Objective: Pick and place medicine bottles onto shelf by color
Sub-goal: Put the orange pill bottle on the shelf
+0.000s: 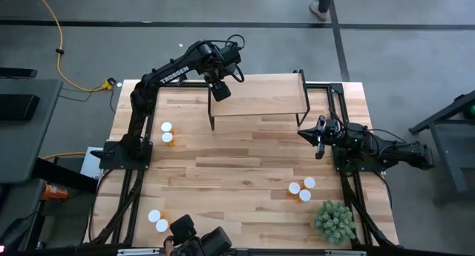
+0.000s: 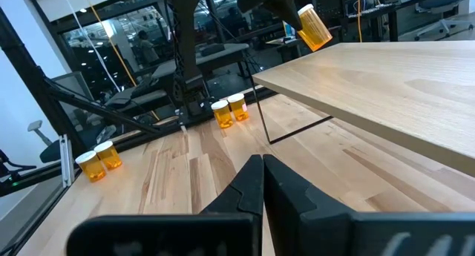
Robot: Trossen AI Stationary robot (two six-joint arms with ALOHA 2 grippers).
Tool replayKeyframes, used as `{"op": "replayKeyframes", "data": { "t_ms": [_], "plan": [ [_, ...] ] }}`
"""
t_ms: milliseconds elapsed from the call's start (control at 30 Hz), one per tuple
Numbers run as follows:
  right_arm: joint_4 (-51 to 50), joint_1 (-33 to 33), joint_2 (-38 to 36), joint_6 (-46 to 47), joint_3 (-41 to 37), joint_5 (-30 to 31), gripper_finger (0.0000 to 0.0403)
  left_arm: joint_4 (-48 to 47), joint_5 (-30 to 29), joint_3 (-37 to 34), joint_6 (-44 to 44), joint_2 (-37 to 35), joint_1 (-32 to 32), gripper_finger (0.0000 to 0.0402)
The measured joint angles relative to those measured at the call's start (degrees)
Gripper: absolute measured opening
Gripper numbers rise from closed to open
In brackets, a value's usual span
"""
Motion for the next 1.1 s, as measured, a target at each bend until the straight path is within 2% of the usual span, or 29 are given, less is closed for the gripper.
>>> {"op": "replayKeyframes", "data": {
  "t_ms": [567, 833, 1100],
  "plan": [
    [0.0, 0.0, 0.0, 0.0, 0.0, 0.0, 0.0, 0.0, 0.0, 0.0, 0.0, 0.0, 0.0, 0.0259],
    [0.0, 0.0, 0.0, 0.0, 0.0, 0.0, 0.0, 0.3, 1.4, 0.0, -0.4, -1.0, -0.1, 0.0259],
    [0.0, 0.0, 0.0, 0.0, 0.0, 0.0, 0.0, 5.8, 1.1, 0.0, -1.6, -4.4, 0.2, 0.0247]
  ]
}}
